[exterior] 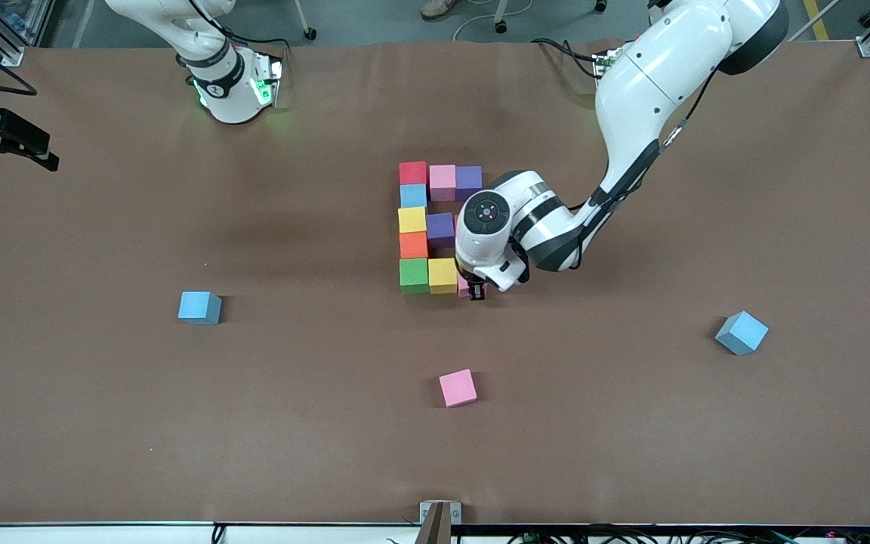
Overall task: Arrange 11 blocks into digit 3
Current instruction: 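Lower the pink cube beside the yellow cube with the left gripper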
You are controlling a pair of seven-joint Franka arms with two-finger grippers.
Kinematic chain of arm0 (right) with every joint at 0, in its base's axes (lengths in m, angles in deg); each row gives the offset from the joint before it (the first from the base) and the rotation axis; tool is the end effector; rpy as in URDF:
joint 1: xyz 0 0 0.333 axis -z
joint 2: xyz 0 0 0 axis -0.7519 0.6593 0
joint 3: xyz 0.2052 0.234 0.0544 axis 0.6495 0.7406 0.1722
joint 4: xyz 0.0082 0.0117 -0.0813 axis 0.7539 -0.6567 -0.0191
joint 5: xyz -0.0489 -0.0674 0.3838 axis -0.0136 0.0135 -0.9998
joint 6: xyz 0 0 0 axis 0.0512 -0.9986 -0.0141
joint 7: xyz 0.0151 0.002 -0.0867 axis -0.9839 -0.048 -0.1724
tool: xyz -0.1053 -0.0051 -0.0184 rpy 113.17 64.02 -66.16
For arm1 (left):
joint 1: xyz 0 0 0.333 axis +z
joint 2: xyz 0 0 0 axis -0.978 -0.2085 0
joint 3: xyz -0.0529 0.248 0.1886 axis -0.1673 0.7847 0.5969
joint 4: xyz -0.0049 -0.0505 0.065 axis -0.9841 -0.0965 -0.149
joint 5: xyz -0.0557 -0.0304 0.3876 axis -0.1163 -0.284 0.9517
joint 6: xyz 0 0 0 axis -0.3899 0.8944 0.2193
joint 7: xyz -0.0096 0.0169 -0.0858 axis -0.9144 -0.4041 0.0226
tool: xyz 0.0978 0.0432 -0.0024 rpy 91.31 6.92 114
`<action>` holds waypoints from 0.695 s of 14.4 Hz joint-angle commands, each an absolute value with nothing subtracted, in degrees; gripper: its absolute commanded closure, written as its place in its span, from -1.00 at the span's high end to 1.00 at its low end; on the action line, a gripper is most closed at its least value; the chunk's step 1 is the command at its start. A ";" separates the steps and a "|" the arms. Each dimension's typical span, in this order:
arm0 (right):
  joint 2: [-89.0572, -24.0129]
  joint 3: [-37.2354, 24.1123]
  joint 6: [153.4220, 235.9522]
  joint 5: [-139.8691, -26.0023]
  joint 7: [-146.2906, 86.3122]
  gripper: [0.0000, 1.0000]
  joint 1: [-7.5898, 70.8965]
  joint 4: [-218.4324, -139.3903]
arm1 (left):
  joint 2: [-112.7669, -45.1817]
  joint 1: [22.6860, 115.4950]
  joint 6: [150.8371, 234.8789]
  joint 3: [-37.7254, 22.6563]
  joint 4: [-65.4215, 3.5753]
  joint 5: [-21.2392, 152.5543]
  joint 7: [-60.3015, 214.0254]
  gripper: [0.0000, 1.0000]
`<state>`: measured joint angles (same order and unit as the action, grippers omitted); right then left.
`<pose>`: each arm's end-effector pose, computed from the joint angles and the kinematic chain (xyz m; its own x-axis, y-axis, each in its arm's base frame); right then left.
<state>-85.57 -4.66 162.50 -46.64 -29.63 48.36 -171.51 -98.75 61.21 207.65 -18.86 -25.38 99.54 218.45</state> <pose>0.5111 -0.0287 0.6542 0.9985 0.0286 -0.0458 0.0276 -0.9994 -0.0208 0.5072 -0.4571 0.1950 -0.0372 0.9991 -0.0197 0.9986 0.0365 -0.0372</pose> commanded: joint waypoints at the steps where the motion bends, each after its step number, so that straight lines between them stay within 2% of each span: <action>1: -86.77 -3.92 163.09 -46.00 -29.79 1.00 49.28 -172.61 | -100.11 60.21 207.27 -18.39 -22.97 100.58 218.07 -0.23; 3: -86.77 -3.92 163.00 -45.39 -30.14 1.00 49.19 -172.53 | -100.11 60.21 207.27 -18.30 -22.97 100.58 218.07 -0.09; 5: -86.77 -3.84 163.00 -44.77 -30.14 1.00 49.10 -172.53 | -100.11 60.30 207.27 -18.30 -22.88 100.49 218.07 0.43; 6: -86.77 -3.84 163.00 -44.77 -30.14 1.00 49.10 -172.53 | -100.20 60.30 207.27 -18.30 -22.88 100.58 217.98 0.96; 10: -86.77 -3.84 162.83 -44.86 -30.14 1.00 49.10 -172.61 | -99.67 60.30 207.09 -18.30 -22.45 100.67 216.76 1.00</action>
<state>-85.57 -4.59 162.54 -45.73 -29.75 48.36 -171.51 -99.50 60.97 207.65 -18.69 -24.23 99.56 218.21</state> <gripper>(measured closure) 0.000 0.044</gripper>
